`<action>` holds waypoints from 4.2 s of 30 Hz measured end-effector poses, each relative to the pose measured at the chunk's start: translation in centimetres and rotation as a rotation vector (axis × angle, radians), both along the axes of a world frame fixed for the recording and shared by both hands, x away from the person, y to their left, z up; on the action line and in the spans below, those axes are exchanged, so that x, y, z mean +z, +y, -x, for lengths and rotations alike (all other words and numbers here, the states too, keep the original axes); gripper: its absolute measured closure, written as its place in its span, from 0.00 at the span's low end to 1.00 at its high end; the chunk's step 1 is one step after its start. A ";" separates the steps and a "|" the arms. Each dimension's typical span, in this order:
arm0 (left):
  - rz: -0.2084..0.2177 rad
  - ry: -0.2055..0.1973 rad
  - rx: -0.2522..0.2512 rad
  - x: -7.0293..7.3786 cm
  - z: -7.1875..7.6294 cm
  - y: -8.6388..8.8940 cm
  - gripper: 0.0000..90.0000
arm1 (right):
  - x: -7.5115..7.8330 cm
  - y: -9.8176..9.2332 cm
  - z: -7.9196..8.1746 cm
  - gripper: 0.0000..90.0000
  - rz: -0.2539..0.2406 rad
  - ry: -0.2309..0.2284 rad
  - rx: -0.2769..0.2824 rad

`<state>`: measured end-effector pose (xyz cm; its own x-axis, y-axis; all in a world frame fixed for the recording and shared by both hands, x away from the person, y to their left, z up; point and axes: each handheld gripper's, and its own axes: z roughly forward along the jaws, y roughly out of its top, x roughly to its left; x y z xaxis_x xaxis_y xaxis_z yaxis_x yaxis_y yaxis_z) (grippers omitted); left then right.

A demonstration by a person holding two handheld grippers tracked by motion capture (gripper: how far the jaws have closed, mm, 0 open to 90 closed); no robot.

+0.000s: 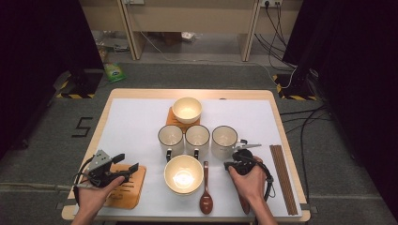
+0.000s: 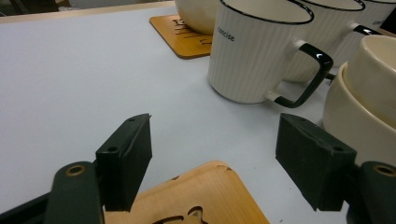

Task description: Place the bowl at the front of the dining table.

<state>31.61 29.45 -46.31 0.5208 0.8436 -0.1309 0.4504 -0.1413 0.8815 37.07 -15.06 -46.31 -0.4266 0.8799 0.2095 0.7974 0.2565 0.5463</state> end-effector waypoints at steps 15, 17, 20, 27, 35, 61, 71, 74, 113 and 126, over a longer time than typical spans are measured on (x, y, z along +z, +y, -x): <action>0.007 0.012 0.015 -0.4 0.0 0.4 0.29 | 0.8 0.3 0.1 0.94 0.020 0.023 0.054; 0.006 0.012 0.016 -0.4 0.0 0.4 0.29 | 0.9 0.3 0.1 0.94 0.024 0.025 0.062; 0.003 0.014 0.018 -0.4 0.0 0.5 0.29 | 1.1 0.5 0.2 0.94 0.028 0.036 0.068; 0.005 0.021 0.018 -0.7 0.0 0.4 0.29 | 1.5 0.7 0.1 0.94 0.036 0.050 0.094; 0.001 0.025 0.017 -0.8 0.0 0.4 0.29 | 1.8 0.8 0.1 0.94 0.044 0.063 0.109; 0.008 0.027 0.017 -0.9 0.0 0.4 0.29 | 3.2 1.5 -0.3 0.94 0.061 0.088 0.145; 0.008 0.029 0.016 -1.0 0.0 0.3 0.29 | 4.0 1.7 -0.4 0.94 0.062 0.079 0.155; 0.008 0.030 0.015 -1.0 0.0 0.3 0.29 | 4.3 1.8 -0.5 0.94 0.064 0.074 0.156; 0.012 0.035 0.015 -1.0 0.1 0.4 0.29 | 7.3 2.8 -1.2 0.94 0.045 0.041 0.169; 0.015 0.033 0.017 -1.0 0.1 0.4 0.29 | 8.4 3.1 -1.6 0.94 0.053 0.045 0.178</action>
<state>31.55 29.87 -47.34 0.5020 0.8499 -0.1603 0.4811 -0.1204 0.8683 38.70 -11.96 -37.93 -0.5680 0.8014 0.1874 0.7600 0.4232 0.4933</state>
